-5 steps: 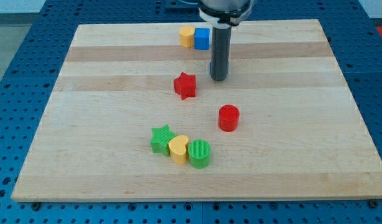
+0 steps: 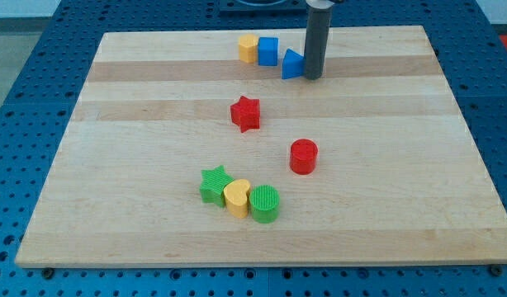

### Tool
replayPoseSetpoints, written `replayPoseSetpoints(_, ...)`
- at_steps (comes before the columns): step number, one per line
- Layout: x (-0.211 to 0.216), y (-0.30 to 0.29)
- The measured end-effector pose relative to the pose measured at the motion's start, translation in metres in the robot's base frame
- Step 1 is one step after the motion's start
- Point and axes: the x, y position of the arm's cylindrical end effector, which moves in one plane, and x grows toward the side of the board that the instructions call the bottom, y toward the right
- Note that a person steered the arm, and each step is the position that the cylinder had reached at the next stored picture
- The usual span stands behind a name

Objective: Slide the blue triangle into blue cube

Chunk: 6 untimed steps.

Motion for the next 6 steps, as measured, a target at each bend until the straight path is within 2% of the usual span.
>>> replayPoseSetpoints(2,-0.022,-0.028)
replayPoseSetpoints(4,-0.03,-0.027)
replayPoseSetpoints(6,0.041,-0.02)
